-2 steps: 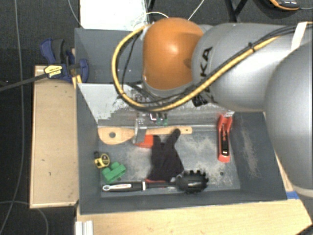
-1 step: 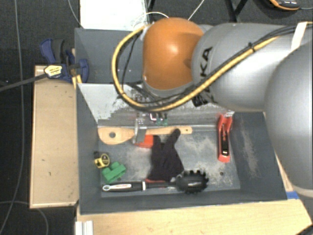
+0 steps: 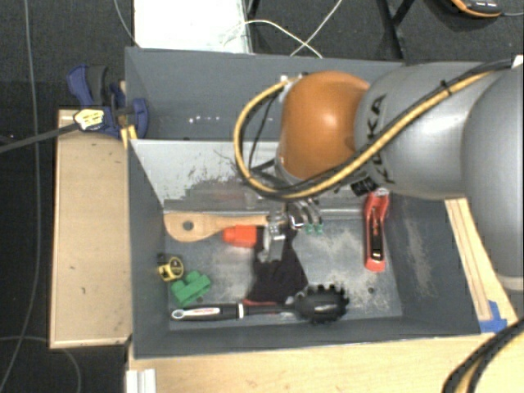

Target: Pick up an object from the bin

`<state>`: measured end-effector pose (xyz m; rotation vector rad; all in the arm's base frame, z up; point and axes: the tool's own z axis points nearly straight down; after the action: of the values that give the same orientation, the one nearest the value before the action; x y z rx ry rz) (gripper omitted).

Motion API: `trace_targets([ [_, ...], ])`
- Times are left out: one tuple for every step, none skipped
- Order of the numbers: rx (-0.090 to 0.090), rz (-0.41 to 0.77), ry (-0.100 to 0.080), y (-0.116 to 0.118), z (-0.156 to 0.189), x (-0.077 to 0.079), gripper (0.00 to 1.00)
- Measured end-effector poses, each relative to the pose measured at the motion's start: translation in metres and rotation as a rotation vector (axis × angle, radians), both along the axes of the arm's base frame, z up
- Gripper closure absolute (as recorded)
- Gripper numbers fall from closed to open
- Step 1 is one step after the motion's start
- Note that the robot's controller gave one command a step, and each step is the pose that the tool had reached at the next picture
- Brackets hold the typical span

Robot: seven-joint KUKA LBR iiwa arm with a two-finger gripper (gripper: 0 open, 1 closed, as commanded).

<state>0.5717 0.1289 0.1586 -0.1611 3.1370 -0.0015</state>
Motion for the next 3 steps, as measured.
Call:
trace_targets([
  [0.006,0.017,-0.010,-0.005,-0.001,-0.018,0.00],
  [0.007,-0.164,-0.009,-0.032,-0.025,-0.017,1.00],
  [0.008,-0.165,-0.009,-0.032,-0.025,-0.018,1.00],
])
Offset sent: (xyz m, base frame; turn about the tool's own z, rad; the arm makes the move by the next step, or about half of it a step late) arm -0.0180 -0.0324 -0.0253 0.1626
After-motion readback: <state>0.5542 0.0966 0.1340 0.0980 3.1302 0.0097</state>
